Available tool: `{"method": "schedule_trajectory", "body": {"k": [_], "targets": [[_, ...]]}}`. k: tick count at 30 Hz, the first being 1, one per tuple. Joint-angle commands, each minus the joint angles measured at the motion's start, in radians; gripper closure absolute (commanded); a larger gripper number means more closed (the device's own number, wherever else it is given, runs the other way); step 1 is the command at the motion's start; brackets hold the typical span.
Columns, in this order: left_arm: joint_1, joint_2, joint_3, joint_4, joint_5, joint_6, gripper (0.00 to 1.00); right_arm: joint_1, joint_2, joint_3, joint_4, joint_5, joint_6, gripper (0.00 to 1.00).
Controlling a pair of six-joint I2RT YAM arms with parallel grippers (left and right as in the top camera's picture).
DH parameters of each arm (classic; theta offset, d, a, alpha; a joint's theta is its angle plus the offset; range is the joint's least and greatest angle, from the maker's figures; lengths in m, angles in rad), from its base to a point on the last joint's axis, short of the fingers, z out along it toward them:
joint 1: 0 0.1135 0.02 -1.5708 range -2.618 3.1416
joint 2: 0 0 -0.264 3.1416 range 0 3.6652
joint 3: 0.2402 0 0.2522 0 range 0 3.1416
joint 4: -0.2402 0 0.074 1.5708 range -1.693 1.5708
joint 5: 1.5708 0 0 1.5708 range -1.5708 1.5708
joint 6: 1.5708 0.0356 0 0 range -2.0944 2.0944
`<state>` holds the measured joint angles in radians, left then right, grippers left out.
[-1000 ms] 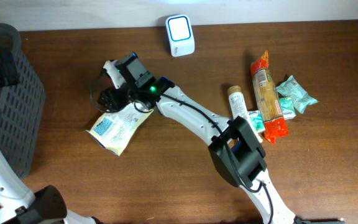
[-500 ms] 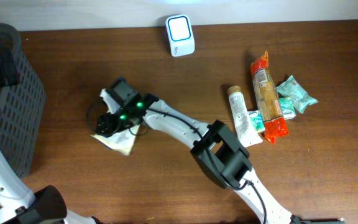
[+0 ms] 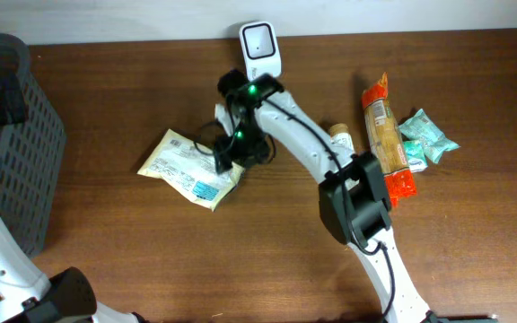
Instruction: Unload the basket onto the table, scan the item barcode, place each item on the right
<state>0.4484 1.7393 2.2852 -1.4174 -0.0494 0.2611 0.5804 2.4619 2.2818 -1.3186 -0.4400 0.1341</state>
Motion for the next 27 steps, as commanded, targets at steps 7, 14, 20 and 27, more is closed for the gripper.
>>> {"method": "schedule_trajectory", "body": {"k": [7, 14, 20, 27], "targets": [[0.006, -0.005, 0.002, 0.002, 0.004, -0.013, 0.01, -0.005, -0.002, -0.081, 0.289, 0.04, -0.209, 0.05], [0.006, -0.005, 0.002, 0.002, 0.004, -0.013, 0.01, -0.083, -0.005, -0.087, 0.088, 0.028, 0.005, 0.09], [0.006, -0.005, 0.002, 0.002, 0.004, -0.013, 0.01, -0.047, -0.002, -0.101, 0.088, -0.037, 0.322, 0.04], [0.006, -0.005, 0.002, 0.002, 0.004, -0.013, 0.01, 0.068, -0.002, -0.136, 0.108, 0.162, 0.478, 0.42]]}}
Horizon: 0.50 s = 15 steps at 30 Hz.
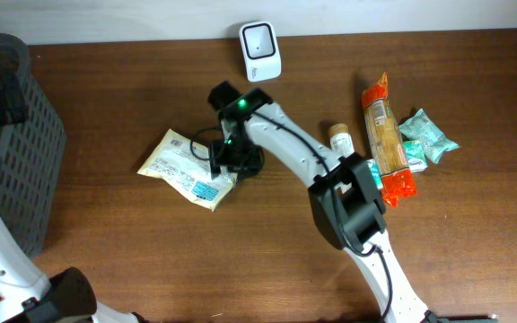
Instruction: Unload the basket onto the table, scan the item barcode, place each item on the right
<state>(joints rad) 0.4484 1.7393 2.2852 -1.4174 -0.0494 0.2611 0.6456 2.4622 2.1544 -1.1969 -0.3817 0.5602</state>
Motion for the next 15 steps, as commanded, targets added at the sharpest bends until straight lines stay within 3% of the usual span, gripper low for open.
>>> {"method": "schedule_trajectory", "body": {"k": [1, 6, 14, 15], "targets": [[0.006, -0.005, 0.002, 0.002, 0.004, -0.013, 0.01, 0.002, -0.002, -0.009, -0.027, 0.112, 0.056, 0.42], [0.006, -0.005, 0.002, 0.002, 0.004, -0.013, 0.01, -0.002, -0.002, -0.009, -0.076, 0.18, 0.074, 0.33], [0.006, -0.005, 0.002, 0.002, 0.004, -0.013, 0.01, 0.049, -0.002, -0.054, -0.011, 0.219, 0.136, 0.33], [0.006, -0.005, 0.002, 0.002, 0.004, -0.013, 0.01, 0.055, -0.002, -0.089, 0.017, 0.221, 0.141, 0.36]]}}
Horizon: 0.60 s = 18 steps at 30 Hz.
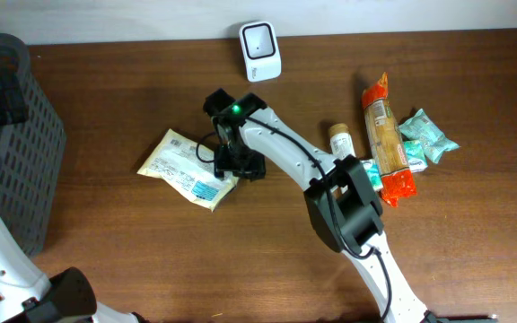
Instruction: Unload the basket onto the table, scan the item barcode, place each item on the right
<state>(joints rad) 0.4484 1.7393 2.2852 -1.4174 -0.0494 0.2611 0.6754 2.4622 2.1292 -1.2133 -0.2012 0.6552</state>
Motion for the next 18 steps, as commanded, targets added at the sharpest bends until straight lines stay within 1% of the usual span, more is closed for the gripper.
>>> {"method": "schedule_trajectory", "body": {"k": [1, 2, 5, 6, 8, 10, 11, 13, 14, 16, 18], "targets": [[0.006, -0.005, 0.002, 0.002, 0.004, -0.013, 0.01, 0.025, -0.002, -0.09, 0.05, 0.04, 0.047, 0.41], [0.006, -0.005, 0.002, 0.002, 0.004, -0.013, 0.01, 0.025, -0.002, -0.115, 0.065, 0.041, 0.046, 0.43], [0.006, -0.005, 0.002, 0.002, 0.004, -0.013, 0.01, 0.023, -0.002, -0.13, 0.082, 0.048, 0.029, 0.69], [0.006, -0.005, 0.002, 0.002, 0.004, -0.013, 0.01, 0.023, -0.002, -0.13, 0.08, 0.056, 0.013, 0.75], [0.006, -0.005, 0.002, 0.002, 0.004, -0.013, 0.01, 0.01, -0.004, -0.128, 0.072, 0.027, -0.08, 0.96], [0.006, -0.005, 0.002, 0.002, 0.004, -0.013, 0.01, -0.014, -0.004, -0.105, 0.054, -0.043, -0.231, 0.96], [0.006, -0.005, 0.002, 0.002, 0.004, -0.013, 0.01, -0.044, -0.005, -0.069, 0.008, -0.077, -0.383, 0.96], [0.006, -0.005, 0.002, 0.002, 0.004, -0.013, 0.01, -0.088, -0.004, -0.026, -0.058, -0.077, -0.562, 0.96], [0.006, -0.005, 0.002, 0.002, 0.004, -0.013, 0.01, -0.12, -0.004, -0.008, -0.085, -0.077, -0.675, 0.96], [0.006, -0.005, 0.002, 0.002, 0.004, -0.013, 0.01, -0.164, -0.004, -0.005, -0.094, -0.077, -0.771, 0.96], [0.006, -0.005, 0.002, 0.002, 0.004, -0.013, 0.01, -0.208, -0.004, -0.005, -0.093, -0.095, -0.826, 0.96]]}}
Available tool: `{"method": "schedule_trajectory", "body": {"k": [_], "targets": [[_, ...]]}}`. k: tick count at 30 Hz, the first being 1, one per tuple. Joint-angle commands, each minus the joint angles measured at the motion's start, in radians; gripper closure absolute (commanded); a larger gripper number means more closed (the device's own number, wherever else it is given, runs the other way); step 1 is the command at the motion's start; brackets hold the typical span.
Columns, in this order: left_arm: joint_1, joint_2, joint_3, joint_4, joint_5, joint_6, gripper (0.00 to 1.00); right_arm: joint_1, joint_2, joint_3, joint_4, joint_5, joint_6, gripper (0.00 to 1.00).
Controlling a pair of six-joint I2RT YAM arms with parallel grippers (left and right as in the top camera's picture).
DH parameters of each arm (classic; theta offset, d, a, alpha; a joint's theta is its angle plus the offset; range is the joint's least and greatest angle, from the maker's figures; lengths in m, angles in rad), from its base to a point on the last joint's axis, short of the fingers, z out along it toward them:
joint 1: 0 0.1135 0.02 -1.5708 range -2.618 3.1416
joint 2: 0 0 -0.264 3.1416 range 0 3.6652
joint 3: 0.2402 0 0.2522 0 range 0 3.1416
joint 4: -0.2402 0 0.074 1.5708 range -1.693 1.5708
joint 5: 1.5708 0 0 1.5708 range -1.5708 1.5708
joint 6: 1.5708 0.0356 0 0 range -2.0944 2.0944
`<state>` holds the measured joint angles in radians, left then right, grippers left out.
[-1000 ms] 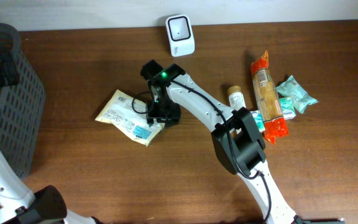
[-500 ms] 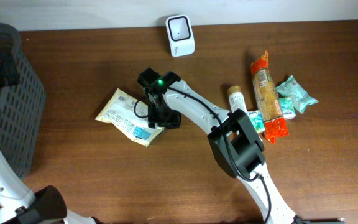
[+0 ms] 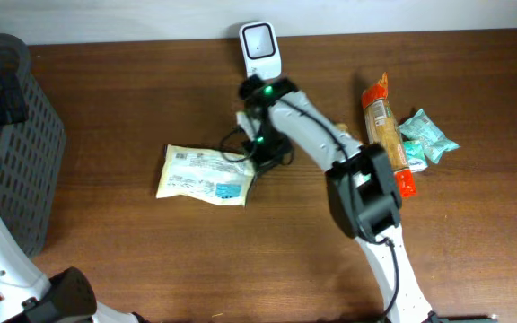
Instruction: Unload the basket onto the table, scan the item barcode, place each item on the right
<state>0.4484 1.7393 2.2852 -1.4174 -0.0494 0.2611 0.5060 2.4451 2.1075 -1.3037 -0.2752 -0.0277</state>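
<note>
The item is a cream pouch (image 3: 203, 172) with a white printed label and a blue patch, lying flat on the brown table (image 3: 151, 260), its long side running left to right. My right gripper (image 3: 251, 162) sits at the pouch's right edge and appears shut on it. Its fingertips are hidden under the black wrist. The white barcode scanner (image 3: 260, 49) stands at the table's back edge, just beyond the right arm. A dark shape over the basket at the far left looks like my left gripper; its fingers cannot be made out.
A dark grey slatted basket (image 3: 30, 170) fills the left edge. At the right lie a long orange snack packet (image 3: 388, 135) and teal packets (image 3: 427, 136). The right arm's black joint (image 3: 366, 202) hangs over the table's middle right.
The pouch has shifted to the right and turned, so it now lies level instead of slanting. My right gripper has moved right with it, closer to the scanner.
At each earlier moment the pouch lay slanted in the same spot, with my right gripper over its right edge, shifting slightly left and lower. Now the pouch sits further right and level, with the gripper still at its edge. The left arm stayed put.
</note>
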Motion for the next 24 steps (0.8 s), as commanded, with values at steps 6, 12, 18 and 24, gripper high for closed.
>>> {"method": "schedule_trajectory", "body": {"k": [6, 12, 18, 24], "targets": [[0.006, -0.005, 0.002, 0.002, 0.004, -0.013, 0.01, -0.095, 0.013, 0.017, -0.005, -0.185, 0.026, 0.52], [0.006, -0.005, 0.002, 0.002, 0.004, -0.013, 0.01, -0.054, 0.014, 0.006, 0.006, -0.254, 0.326, 0.01], [0.006, -0.005, 0.002, 0.002, 0.004, -0.013, 0.01, 0.024, 0.015, -0.051, 0.092, -0.241, 0.405, 0.0], [0.006, -0.005, 0.002, 0.002, 0.004, -0.013, 0.01, 0.081, 0.015, -0.18, 0.218, -0.149, 0.543, 0.23]]}}
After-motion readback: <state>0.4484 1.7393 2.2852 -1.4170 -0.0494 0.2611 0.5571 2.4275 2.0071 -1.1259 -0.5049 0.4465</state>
